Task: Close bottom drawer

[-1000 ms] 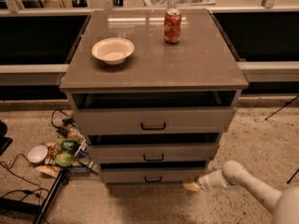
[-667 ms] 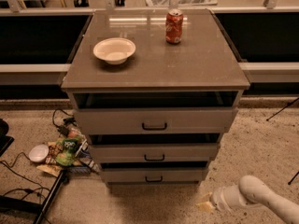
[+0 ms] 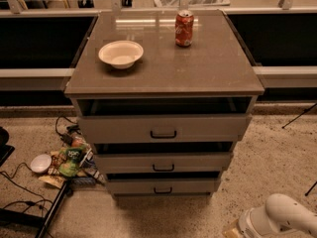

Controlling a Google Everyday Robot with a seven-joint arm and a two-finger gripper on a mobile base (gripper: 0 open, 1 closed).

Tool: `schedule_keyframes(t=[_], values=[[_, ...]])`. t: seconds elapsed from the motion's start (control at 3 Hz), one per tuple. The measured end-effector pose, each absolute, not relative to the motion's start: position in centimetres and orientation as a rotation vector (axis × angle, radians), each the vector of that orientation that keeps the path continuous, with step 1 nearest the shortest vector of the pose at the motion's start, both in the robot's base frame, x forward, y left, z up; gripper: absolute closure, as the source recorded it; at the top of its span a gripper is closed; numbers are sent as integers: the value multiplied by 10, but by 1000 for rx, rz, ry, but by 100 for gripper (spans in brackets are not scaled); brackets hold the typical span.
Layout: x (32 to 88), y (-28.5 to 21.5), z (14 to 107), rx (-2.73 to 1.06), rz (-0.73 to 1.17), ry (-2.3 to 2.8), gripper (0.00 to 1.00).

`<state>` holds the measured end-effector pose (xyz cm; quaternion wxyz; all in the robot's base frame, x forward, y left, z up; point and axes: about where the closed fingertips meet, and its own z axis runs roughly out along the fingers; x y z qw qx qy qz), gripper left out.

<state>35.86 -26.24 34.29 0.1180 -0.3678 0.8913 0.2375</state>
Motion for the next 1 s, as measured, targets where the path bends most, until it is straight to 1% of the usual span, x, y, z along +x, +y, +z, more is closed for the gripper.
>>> schedule_keyframes(t=[0.33, 0.67, 1.0], values=[[374, -260, 382, -1167, 413, 2620, 100], [392, -253, 434, -1385, 83, 2534, 100], [390, -244, 444, -1404, 66, 2528, 100]])
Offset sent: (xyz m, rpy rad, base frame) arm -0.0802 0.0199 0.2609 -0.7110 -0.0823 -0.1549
